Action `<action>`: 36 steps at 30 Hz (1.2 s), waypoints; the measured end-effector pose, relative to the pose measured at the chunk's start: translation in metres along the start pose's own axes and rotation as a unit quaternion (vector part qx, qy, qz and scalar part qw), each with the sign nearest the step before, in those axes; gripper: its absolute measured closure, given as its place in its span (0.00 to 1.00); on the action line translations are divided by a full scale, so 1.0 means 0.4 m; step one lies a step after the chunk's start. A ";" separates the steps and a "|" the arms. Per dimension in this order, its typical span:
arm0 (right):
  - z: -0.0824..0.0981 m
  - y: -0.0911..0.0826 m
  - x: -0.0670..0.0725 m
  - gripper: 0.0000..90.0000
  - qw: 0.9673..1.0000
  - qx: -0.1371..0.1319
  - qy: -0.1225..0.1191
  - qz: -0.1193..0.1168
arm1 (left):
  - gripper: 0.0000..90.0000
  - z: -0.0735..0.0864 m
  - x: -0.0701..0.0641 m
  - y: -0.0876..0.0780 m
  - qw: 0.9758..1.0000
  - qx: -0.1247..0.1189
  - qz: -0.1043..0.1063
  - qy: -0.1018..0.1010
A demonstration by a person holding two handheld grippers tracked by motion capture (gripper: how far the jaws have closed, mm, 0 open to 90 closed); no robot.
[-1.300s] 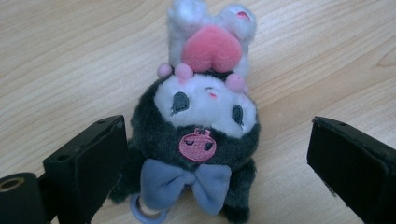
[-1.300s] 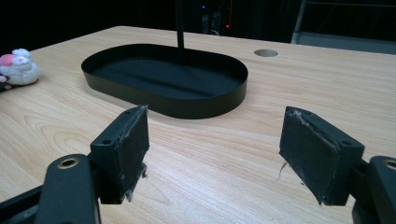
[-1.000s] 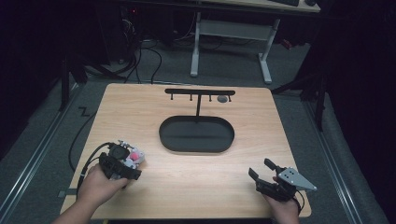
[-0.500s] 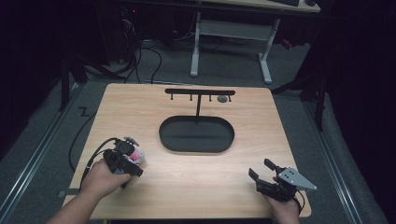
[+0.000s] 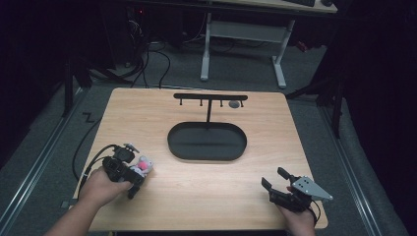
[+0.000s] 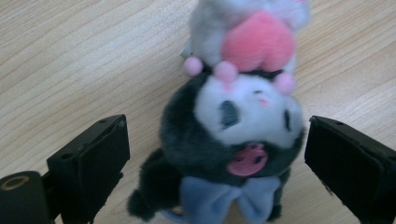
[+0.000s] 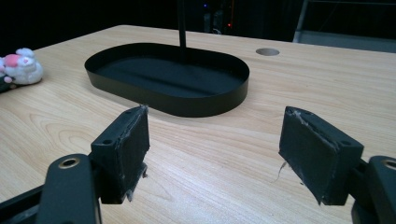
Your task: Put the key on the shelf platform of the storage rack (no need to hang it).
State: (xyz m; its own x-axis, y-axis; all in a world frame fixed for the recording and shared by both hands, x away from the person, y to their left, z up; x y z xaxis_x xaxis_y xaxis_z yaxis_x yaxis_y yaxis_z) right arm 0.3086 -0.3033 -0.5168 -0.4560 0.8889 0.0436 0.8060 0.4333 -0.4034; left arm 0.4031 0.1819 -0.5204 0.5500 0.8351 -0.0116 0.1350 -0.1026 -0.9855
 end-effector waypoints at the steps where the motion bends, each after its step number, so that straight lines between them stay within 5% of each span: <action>1: 0.001 0.002 0.001 0.27 1.000 0.000 0.002 0.000 | 0.08 0.001 0.004 0.005 1.000 0.001 0.000 0.005; 10: 0.006 0.009 -0.002 0.27 1.000 0.006 0.002 0.000 | 0.11 -0.002 -0.002 0.023 1.000 -0.006 0.012 0.023; 17: 0.013 0.012 -0.001 0.28 1.000 0.013 0.006 -0.003 | 0.19 0.002 -0.020 0.034 0.999 -0.018 -0.007 0.045; 31: 0.017 0.007 -0.008 0.28 1.000 0.014 0.015 0.001 | 0.26 0.000 -0.022 0.035 0.999 -0.021 -0.004 0.039; 36: 0.014 0.003 -0.007 0.28 1.000 0.010 0.015 0.002 | 0.28 0.008 -0.017 0.034 0.999 -0.035 0.010 0.015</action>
State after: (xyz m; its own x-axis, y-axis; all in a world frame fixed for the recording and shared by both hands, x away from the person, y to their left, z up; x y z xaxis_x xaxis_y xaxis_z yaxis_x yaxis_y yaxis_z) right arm 0.3088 -0.3062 -0.5227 -0.4418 0.8945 0.0687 0.7997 0.4274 -0.4216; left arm 0.3987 0.1766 -0.5345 0.5775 0.8160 -0.0244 0.1806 -0.1568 -0.9710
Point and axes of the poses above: each handheld gripper's, and its own axes: y roughly forward along the jaws, z roughly out of its underside, x roughly to its left, the point moved 5 cm from there along y, roughly forward along the jaws, and after that the axes turned 5 degrees about x, right-handed, at the moved point
